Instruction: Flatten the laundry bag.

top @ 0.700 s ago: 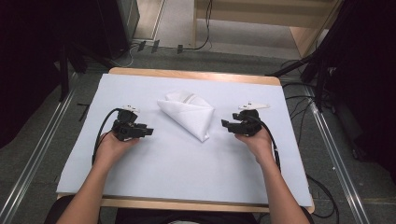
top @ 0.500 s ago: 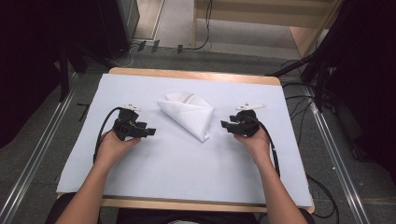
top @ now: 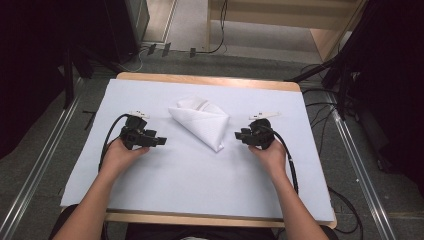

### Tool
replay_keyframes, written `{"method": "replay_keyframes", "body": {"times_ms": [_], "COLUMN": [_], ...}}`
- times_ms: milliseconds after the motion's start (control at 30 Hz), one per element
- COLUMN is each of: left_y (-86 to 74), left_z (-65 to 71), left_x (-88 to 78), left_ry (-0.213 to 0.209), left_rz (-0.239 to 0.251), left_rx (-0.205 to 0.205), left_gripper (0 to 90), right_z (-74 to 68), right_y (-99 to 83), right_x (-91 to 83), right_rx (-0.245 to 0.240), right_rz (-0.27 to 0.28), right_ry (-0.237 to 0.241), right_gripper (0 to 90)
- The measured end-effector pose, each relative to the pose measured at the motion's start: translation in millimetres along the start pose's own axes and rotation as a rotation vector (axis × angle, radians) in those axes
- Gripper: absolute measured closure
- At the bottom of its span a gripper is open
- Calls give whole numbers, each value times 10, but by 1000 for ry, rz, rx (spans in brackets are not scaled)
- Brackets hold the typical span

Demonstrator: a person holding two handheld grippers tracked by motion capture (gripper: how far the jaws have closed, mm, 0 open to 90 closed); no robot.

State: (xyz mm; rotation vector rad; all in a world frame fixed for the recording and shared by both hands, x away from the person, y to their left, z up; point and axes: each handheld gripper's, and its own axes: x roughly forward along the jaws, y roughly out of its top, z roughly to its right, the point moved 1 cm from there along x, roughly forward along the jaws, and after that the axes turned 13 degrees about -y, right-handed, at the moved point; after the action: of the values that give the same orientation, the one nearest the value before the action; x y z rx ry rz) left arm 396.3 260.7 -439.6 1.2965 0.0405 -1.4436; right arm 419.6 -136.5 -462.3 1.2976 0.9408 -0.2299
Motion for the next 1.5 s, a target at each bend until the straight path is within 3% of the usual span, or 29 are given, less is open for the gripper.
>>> {"method": "replay_keyframes", "body": {"times_ms": [200, 267, 400, 533, 633, 700, 800, 1167, 1500], "left_y": [-10, -13, -20, -21, -28, -35, -45, -85, -154], "left_z": [7, 20, 34, 36, 47, 50, 46, 41, 40], "left_x": [3, -5, -22, -28, -40, -54, -82, -153, -217], "left_ry": [-2, 33, 4, 2, -2, -1, 3, 2, 14], "left_rz": [-7, -17, -12, -12, -10, -11, -8, 5, 14], "left_rx": [-2, 6, -1, 1, 0, 0, 1, -9, -25], "left_gripper": [381, 376, 372, 370, 367, 364, 361, 360, 359], "right_z": [15, 27, 50, 54, 48, 29, -5, -95, -80], "right_y": [10, 17, 14, 22, 75, 119, 226, 214, 213], "right_x": [4, 11, 34, 32, 75, 90, 121, 267, 389], "right_rx": [26, 34, 45, 45, 60, 39, 44, 19, 39], "right_rz": [1, 5, -7, -4, -9, 3, 16, -40, -63], "right_ry": [10, 13, 21, 15, 22, 13, 33, 60, 62], "right_gripper": [722, 734, 746, 741, 729, 730, 757, 897, 898]}}
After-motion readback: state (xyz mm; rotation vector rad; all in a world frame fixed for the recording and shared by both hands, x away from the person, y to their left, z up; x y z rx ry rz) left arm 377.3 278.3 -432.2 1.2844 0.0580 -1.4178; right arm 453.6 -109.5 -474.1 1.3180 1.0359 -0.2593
